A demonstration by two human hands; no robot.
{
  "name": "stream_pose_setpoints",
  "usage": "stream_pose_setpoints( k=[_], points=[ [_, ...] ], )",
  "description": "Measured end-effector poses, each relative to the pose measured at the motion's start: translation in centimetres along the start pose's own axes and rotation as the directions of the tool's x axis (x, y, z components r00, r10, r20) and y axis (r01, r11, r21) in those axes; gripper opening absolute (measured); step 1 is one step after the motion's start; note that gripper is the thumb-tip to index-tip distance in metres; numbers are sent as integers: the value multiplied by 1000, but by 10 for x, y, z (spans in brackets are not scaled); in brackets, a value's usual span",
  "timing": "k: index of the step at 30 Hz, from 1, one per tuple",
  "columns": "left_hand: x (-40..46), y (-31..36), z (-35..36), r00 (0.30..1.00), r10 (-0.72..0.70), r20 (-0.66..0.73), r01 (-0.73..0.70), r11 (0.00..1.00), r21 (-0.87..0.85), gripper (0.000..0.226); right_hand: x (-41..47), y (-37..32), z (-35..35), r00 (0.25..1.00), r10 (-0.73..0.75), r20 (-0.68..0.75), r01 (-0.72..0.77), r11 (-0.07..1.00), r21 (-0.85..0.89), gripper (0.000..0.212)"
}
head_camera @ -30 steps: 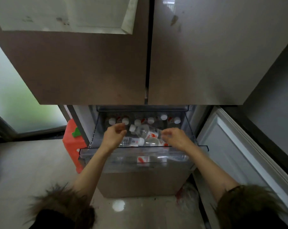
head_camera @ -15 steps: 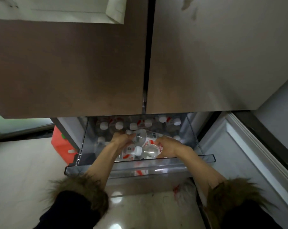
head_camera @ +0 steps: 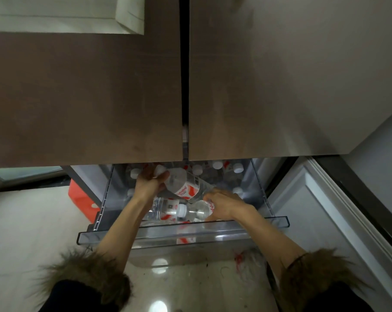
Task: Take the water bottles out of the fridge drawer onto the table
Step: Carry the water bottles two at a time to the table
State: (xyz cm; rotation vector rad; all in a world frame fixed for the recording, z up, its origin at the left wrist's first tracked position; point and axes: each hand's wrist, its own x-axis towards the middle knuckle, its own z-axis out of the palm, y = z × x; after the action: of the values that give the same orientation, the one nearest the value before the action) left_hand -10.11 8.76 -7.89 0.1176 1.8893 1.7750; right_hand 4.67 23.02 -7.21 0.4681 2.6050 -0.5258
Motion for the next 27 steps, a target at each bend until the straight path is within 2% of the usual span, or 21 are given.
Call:
stream_pose_setpoints(
  k=[5, 9, 12, 14, 15, 17, 20, 23, 27],
  points=[
    [-8, -2, 8, 999, 12, -33, -15, 997, -78, 28, -1, 1, 0, 1000, 2, 28, -3, 999, 34, 51],
    [-3, -5, 10, 1000, -9, 7, 9, 1000, -22, 31, -2, 2, -2, 998, 8, 57, -11, 999, 53, 53],
    [-4, -6, 10, 998, -39, 47, 40, 999, -25, 11, -2, 4, -3, 997, 12, 75, -14, 1000, 27, 56],
    [-6, -6, 10, 997, -45, 67, 47, 998, -37, 9, -2, 4, -3, 998, -11, 68, 8, 999, 47, 55],
    [-7, -6, 11, 995, -48, 87, 51, 998, -35, 9, -2, 5, -3, 998, -23, 51, 20, 997, 70, 55],
    [-10, -8, 12, 991, -54, 125, 60, 997, -44, 25, -5, 6, -7, 999, -34, 9, 33, 991, 133, 55],
    [-18, -10, 13, 994, -29, 102, 37, 996, -79, 40, -17, 13, -12, 997, 8, -75, 11, 968, 251, 61],
    [-29, -10, 15, 998, 8, 58, -2, 996, -88, 35, -34, 19, -13, 985, 24, -170, 35, 940, 338, 66],
    [-52, 0, 17, 993, 113, 45, -114, 993, 11, 32, -55, 17, -10, 952, 21, -307, 111, 908, 405, 66]
  ],
)
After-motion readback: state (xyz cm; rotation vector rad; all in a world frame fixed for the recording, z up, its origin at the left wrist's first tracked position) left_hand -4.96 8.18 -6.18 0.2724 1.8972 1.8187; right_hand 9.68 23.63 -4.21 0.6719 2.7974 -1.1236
